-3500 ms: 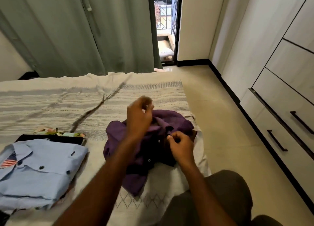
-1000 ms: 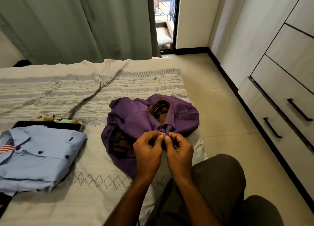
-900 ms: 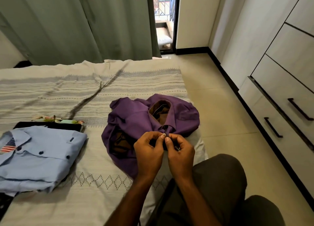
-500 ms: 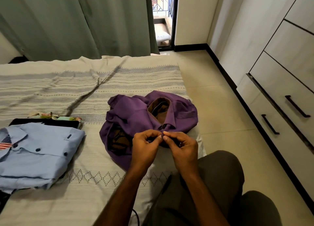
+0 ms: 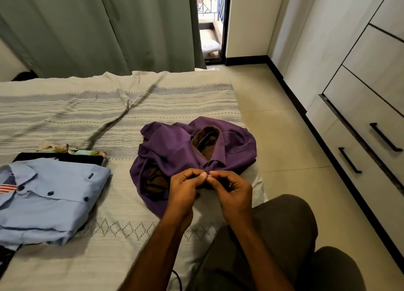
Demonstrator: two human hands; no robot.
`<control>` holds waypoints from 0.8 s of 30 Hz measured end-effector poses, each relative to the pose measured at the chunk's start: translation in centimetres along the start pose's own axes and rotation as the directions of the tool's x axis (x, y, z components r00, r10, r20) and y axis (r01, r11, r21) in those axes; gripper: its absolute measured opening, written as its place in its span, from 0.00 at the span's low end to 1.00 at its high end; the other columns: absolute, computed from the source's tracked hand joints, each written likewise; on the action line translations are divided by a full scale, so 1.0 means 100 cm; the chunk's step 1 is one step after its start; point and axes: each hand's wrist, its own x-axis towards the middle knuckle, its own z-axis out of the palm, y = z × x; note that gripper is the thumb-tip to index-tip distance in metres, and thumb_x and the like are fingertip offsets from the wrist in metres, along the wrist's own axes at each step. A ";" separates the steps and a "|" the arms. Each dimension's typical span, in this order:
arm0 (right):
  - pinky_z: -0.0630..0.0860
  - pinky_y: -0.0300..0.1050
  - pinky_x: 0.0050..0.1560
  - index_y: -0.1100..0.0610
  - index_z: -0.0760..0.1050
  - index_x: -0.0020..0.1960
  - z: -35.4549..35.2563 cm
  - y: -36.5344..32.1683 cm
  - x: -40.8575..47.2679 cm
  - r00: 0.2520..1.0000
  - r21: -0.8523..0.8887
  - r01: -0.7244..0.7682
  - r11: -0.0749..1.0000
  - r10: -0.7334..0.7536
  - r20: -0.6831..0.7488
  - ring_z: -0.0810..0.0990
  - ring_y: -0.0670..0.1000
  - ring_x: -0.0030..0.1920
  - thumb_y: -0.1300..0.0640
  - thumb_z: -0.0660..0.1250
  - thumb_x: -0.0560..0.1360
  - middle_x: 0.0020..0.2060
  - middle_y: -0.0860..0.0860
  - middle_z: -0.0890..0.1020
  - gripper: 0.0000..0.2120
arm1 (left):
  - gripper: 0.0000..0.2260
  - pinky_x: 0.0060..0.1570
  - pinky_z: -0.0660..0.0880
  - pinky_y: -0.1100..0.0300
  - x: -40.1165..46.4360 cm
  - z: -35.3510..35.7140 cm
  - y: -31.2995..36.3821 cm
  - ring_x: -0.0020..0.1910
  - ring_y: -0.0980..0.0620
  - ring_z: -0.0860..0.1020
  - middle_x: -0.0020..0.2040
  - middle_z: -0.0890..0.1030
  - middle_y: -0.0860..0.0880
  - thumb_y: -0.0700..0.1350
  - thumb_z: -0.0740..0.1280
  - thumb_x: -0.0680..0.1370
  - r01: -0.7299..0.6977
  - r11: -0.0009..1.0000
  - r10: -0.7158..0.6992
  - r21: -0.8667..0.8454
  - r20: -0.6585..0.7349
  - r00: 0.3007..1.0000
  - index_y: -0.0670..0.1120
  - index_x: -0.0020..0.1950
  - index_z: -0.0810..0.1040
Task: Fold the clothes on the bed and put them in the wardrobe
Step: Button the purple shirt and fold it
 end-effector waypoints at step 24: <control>0.77 0.30 0.49 0.51 0.80 0.51 -0.046 0.004 0.039 0.974 -0.398 0.201 0.895 -0.138 0.181 0.80 0.40 0.49 0.59 0.73 0.76 0.45 0.40 0.80 0.06 | 0.07 0.37 0.71 0.66 0.047 -0.062 0.006 0.34 0.65 0.76 0.33 0.80 0.61 0.44 0.75 0.75 -0.486 0.613 0.206 0.623 0.467 0.860 0.55 0.40 0.82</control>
